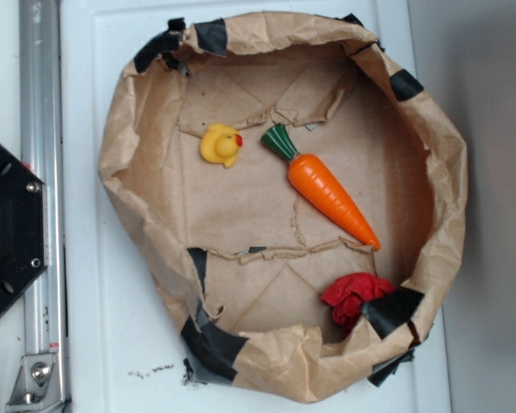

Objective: Grab the yellow duck.

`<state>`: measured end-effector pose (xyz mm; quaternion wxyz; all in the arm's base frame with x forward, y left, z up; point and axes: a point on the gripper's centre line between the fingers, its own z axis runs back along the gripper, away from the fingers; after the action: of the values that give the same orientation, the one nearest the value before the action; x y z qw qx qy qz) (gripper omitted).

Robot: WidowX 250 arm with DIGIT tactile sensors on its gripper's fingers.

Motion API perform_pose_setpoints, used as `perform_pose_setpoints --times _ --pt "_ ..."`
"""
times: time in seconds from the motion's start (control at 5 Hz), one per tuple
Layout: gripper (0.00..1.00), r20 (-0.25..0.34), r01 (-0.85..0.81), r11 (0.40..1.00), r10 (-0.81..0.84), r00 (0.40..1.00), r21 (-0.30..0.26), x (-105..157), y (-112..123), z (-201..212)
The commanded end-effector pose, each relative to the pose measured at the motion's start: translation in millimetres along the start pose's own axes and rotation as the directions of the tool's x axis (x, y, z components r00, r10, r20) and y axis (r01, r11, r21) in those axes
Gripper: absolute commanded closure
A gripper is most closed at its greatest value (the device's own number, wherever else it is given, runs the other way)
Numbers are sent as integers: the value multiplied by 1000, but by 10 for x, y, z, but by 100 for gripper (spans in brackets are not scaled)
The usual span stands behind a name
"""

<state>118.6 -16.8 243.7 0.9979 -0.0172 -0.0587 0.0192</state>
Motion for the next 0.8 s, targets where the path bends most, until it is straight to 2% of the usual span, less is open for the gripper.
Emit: perform_pose_setpoints --times 0.0,0.2,0.4,0.6 --pt "0 0 0 1000 0 1000 0 0 0 0" --pt "0 167 -100 989 81 983 105 448 242 3" --pt "0 191 -140 979 110 975 151 716 379 -262" --pt "0 128 -96 982 76 989 162 919 477 -766"
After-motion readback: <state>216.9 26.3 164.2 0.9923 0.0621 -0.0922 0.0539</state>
